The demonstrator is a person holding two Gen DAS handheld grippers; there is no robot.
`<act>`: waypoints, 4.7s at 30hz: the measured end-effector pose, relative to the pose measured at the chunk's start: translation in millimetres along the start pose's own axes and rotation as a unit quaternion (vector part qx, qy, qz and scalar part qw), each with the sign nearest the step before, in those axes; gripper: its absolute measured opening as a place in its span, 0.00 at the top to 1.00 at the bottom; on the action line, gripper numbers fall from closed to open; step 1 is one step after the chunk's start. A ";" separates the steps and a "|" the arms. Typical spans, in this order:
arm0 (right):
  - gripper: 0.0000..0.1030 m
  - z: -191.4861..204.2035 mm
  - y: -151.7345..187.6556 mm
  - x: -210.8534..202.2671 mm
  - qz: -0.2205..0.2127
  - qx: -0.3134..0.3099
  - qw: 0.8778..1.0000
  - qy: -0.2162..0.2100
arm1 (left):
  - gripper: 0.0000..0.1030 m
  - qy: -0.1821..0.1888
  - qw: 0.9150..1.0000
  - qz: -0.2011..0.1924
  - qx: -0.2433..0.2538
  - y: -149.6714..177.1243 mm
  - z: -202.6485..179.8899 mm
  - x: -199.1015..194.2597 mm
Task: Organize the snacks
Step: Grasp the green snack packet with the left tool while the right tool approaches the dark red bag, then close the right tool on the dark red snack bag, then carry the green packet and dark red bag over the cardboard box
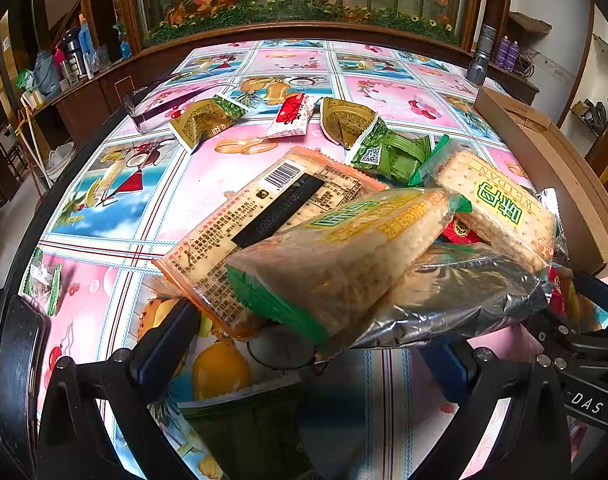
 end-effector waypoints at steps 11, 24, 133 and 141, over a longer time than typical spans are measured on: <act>0.00 1.0 0.1 -0.6 0.002 -0.001 1.000 0.001 | 0.00 0.025 1.000 0.006 0.007 1.5 -5.1 -4.0; 0.02 -1.3 -11.3 -50.9 -0.014 -0.061 0.991 -0.121 | 0.00 0.108 0.992 -0.052 -0.046 -8.1 10.4 -52.5; 0.63 -212.4 -158.8 36.3 -0.121 0.272 0.946 -0.128 | 0.71 0.247 0.966 -0.039 0.059 -144.7 -221.3 -28.1; 0.63 -245.4 -140.8 66.9 -0.084 0.302 0.944 -0.107 | 0.71 0.241 0.969 0.016 0.061 -126.6 -298.0 52.9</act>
Point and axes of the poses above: each gripper's, at about its wrist camera, not at the fingertips, and x roughly the way its jaws point, z to its left, y to its underside, the point moved 6 cm from there along x, roughly the way its jaws point, and after that the axes turned 13 degrees about -z, right-handed, at the moved point
